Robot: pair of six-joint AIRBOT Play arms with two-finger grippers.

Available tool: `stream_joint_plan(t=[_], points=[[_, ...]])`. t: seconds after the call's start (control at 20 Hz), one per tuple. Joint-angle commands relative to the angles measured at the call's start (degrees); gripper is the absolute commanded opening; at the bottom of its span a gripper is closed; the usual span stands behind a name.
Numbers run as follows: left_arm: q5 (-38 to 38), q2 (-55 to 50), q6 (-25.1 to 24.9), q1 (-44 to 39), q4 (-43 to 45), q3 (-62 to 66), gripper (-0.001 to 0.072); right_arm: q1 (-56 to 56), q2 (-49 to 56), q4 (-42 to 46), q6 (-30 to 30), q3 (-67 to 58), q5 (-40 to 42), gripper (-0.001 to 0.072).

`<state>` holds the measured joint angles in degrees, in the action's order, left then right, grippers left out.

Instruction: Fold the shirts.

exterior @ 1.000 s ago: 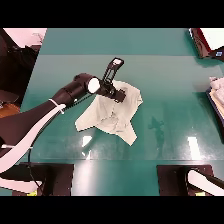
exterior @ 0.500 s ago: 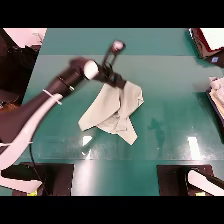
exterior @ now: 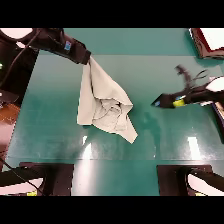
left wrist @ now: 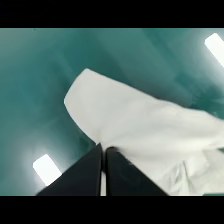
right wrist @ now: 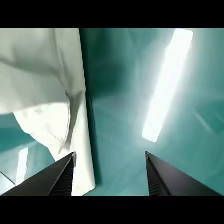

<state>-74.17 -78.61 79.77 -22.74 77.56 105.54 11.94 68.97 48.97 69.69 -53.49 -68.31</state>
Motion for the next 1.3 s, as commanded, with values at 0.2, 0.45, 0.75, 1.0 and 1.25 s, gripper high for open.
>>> stream_joint_plan(t=[0.2,0.45,0.75,1.0,1.25], points=[[-6.6,0.9,-0.7,1.2,0.9,0.5,0.0023,19.1,11.1,0.1,-2.5,6.0,6.6,0.0466],[-6.4,0.9,-0.7,1.2,0.9,0.5,0.0023,20.2,12.3,0.2,-2.5,6.0,8.5,0.0166],[-4.4,4.0,0.9,1.5,4.7,3.1,0.0022,10.9,0.4,4.2,2.4,2.0,10.9,0.0012],[-3.2,12.1,0.9,1.9,6.3,10.1,0.0022,-8.7,-13.1,11.1,5.9,-16.4,8.3,0.0011],[-1.3,20.9,1.7,1.9,5.4,10.8,0.0022,-20.7,-18.8,11.1,5.9,-36.2,6.8,0.0010]])
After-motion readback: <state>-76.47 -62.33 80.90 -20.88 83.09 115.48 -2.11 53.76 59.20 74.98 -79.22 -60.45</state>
